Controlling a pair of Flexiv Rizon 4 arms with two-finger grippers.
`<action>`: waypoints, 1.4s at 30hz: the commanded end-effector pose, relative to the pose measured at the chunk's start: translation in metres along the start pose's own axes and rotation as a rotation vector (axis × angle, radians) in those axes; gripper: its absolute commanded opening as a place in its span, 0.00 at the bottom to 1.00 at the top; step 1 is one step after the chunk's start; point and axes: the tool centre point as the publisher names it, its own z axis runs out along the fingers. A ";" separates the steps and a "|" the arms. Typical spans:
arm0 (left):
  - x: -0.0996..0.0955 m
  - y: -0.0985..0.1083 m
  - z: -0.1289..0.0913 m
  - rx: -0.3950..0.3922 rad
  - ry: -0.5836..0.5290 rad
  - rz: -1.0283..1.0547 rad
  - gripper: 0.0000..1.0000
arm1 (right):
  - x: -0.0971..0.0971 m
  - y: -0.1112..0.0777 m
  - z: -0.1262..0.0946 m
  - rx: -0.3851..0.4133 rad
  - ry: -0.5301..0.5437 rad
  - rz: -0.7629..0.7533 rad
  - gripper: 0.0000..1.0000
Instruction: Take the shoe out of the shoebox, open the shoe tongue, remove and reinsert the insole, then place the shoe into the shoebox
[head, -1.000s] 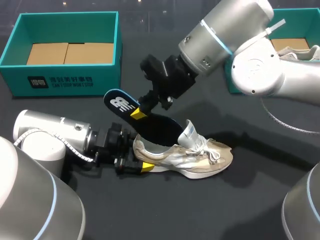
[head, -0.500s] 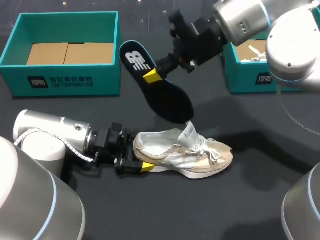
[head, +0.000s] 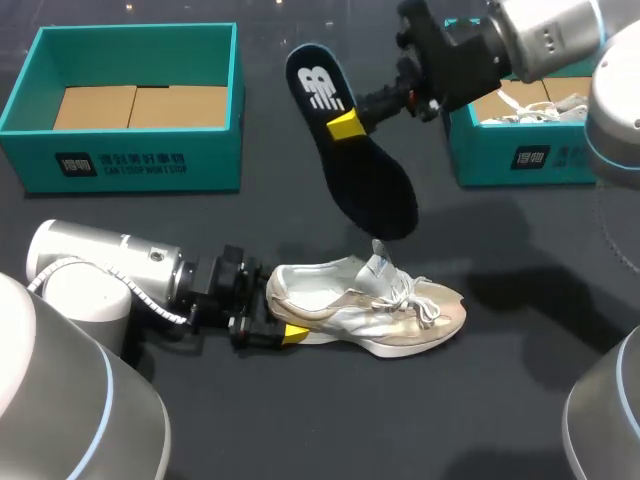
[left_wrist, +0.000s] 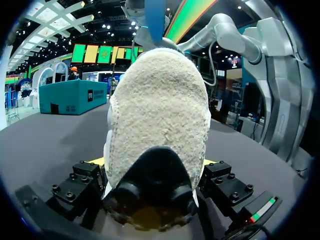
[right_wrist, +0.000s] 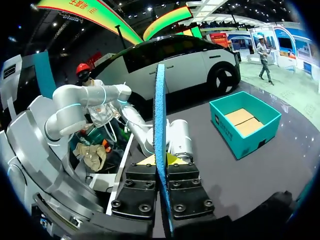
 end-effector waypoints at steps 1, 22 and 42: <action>0.000 0.005 0.002 0.000 -0.001 0.000 0.00 | 0.018 -0.020 -0.060 -0.237 -0.004 -0.006 0.00; 0.000 0.005 0.002 0.000 -0.001 0.000 0.00 | 0.034 -0.014 -0.079 -0.210 -0.015 0.047 0.00; 0.000 0.005 0.002 0.000 -0.001 0.000 0.00 | 0.096 -0.015 -0.102 -0.272 -0.016 0.073 0.00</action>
